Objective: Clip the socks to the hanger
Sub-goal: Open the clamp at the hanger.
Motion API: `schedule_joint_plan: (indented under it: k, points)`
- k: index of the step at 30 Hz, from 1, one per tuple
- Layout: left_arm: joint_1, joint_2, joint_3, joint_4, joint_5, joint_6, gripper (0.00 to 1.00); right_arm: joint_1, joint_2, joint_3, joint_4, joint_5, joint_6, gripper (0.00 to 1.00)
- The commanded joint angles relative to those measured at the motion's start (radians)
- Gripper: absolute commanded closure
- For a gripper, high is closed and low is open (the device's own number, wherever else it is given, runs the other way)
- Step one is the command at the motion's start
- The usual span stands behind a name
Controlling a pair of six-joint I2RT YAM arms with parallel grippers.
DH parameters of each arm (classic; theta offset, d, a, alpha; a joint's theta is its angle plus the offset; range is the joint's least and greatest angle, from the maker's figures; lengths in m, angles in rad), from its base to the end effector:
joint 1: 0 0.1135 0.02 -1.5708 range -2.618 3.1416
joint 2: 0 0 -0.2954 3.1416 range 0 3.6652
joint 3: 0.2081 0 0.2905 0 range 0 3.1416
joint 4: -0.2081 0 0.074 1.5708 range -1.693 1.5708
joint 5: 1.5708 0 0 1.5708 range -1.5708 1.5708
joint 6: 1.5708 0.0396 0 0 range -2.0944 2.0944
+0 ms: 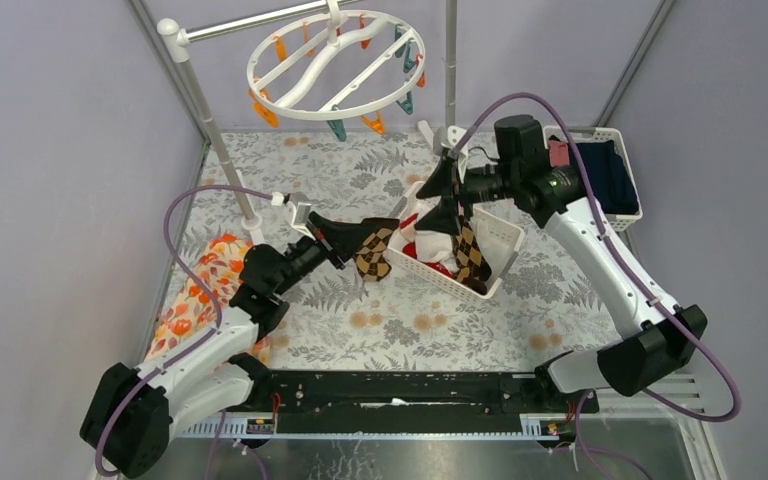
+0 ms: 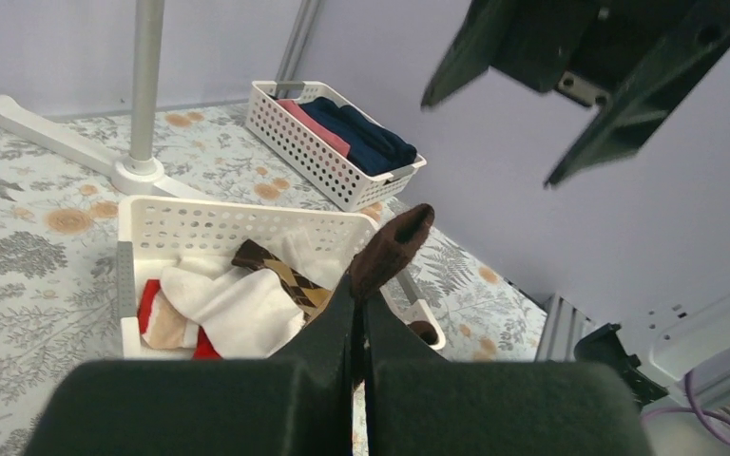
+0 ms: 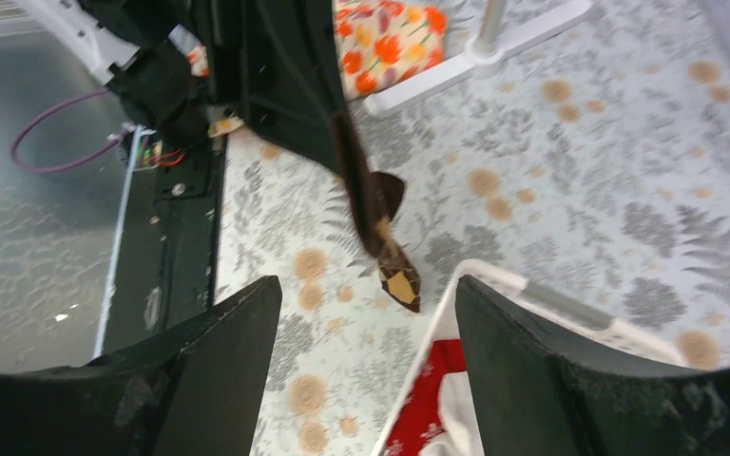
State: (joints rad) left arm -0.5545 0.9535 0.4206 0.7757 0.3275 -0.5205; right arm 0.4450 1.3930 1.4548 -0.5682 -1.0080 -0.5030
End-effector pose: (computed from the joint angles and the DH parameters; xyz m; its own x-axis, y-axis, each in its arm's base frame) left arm 0.1910 -0.1333 0.2885 -0.2026 -0.4284 -0.8806 0.7645 0.4928 -0.4156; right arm 0.2843 0.1727 0.4356 0.0490 -0.2616 -0.9639 -0.9972 0.0424 -0.0621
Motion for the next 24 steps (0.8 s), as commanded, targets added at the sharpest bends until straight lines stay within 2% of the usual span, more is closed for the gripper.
schedule_joint_plan:
  k: [1,7,10,14,17,19,24]
  points:
    - [0.025,-0.021,0.029,-0.015,0.065,-0.07,1.0,-0.003,0.033,0.112,0.078,0.073,0.095,0.25]
    - [0.041,-0.022,0.044,-0.018,0.063,-0.07,1.0,-0.003,0.071,0.146,0.183,0.188,0.16,0.22]
    - [0.044,-0.007,0.049,-0.007,0.065,-0.07,1.0,-0.003,0.102,0.189,0.136,0.193,0.15,0.2]
    - [0.049,0.012,0.044,0.039,0.061,-0.07,1.0,-0.003,0.131,0.233,-0.006,0.138,0.026,0.23]
    - [0.052,0.018,0.038,0.065,0.043,-0.07,1.0,0.002,0.13,0.227,0.02,0.151,0.034,0.25]
    - [0.056,0.022,0.041,0.067,0.036,-0.07,1.0,0.019,0.143,0.247,0.035,0.213,0.012,0.25]
    - [0.06,0.032,0.067,0.05,0.043,-0.07,1.0,0.037,0.143,0.204,0.206,0.321,0.024,0.25]
